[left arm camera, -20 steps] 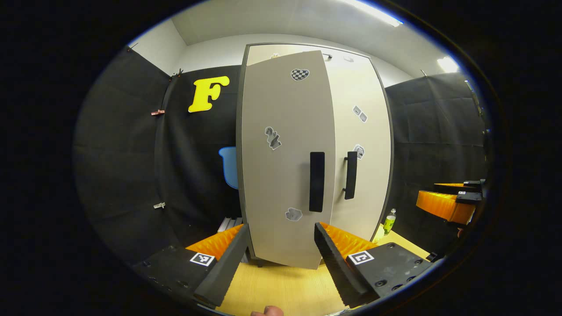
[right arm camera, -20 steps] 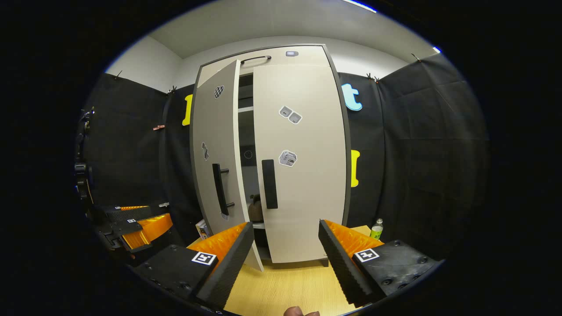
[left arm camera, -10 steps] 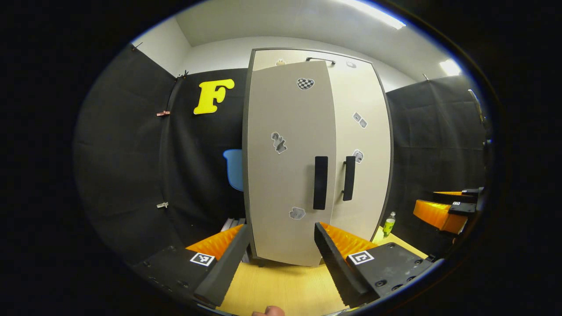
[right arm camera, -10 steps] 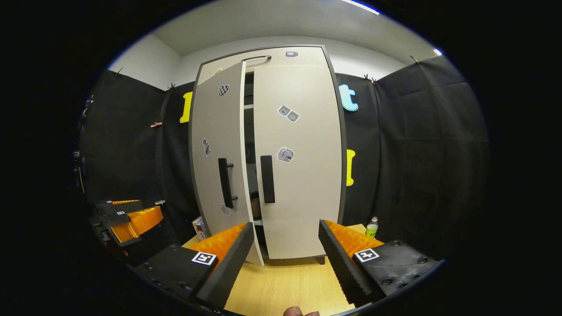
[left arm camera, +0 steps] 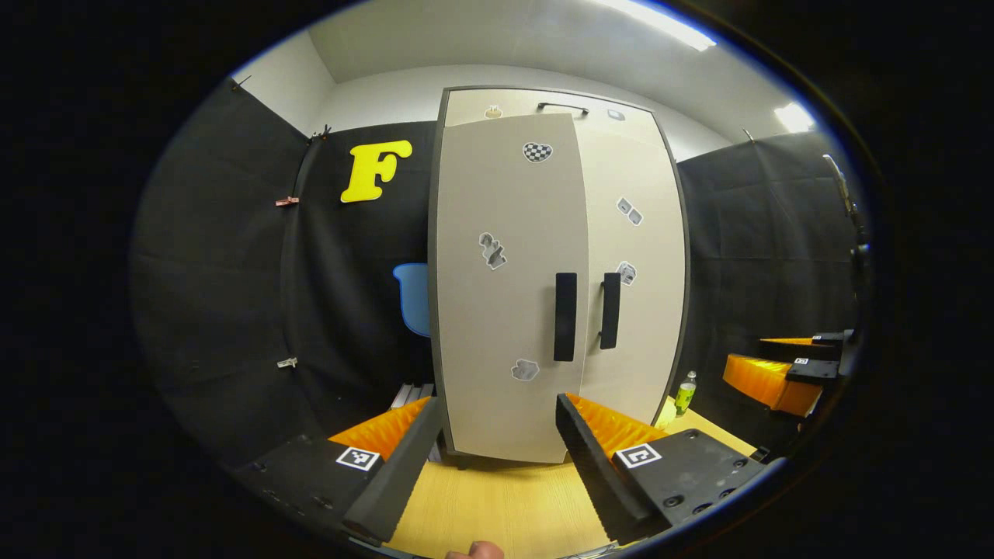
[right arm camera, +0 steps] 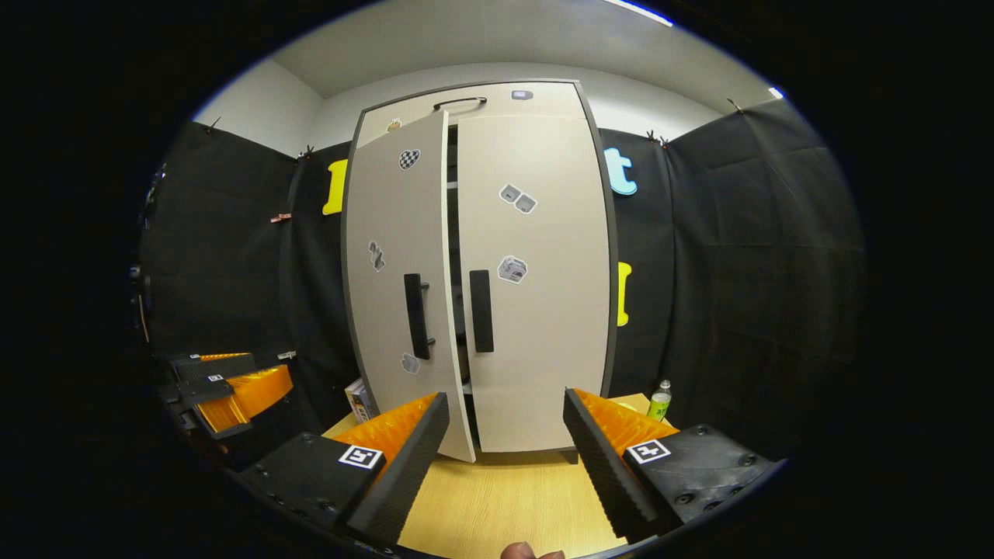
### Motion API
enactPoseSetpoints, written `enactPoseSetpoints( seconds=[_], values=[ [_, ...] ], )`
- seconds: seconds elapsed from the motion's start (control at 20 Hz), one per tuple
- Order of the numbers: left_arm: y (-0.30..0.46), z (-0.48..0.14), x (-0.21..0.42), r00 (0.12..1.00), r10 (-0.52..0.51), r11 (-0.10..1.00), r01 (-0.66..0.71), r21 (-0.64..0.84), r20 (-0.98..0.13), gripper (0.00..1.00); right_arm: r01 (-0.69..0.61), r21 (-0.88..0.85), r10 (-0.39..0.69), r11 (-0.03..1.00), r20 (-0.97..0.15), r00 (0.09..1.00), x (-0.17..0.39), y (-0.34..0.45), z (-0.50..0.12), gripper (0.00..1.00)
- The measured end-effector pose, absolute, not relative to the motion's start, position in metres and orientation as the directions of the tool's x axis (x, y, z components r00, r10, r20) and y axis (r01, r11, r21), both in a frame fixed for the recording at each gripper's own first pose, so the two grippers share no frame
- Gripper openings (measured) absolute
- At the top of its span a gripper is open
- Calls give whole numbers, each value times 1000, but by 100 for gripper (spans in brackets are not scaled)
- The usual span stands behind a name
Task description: Grab one shoe with the right hand and put it into the shoe cabinet, grab the other shoe with the left hand and put it into the shoe cabinet; then close the right door with the right hand and the left door with the left hand.
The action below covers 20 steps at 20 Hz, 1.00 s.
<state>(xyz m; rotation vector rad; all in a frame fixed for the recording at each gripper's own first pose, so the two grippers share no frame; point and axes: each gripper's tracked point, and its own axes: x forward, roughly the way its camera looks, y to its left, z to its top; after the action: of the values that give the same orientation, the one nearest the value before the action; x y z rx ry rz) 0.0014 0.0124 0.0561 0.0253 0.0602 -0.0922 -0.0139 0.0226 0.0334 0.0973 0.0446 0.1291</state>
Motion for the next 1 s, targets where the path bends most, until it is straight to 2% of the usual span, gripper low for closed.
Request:
enactPoseSetpoints(
  seconds=[0.45,1.0],
  values=[
    [5,49,7,987,-147,988,149,33,-64,95,-90,53,91,995,-28,995,-24,23,33,98],
    [9,50,17,988,-149,988,150,33,-47,95,-69,84,71,994,-23,997,-13,38,29,98]
  ],
)
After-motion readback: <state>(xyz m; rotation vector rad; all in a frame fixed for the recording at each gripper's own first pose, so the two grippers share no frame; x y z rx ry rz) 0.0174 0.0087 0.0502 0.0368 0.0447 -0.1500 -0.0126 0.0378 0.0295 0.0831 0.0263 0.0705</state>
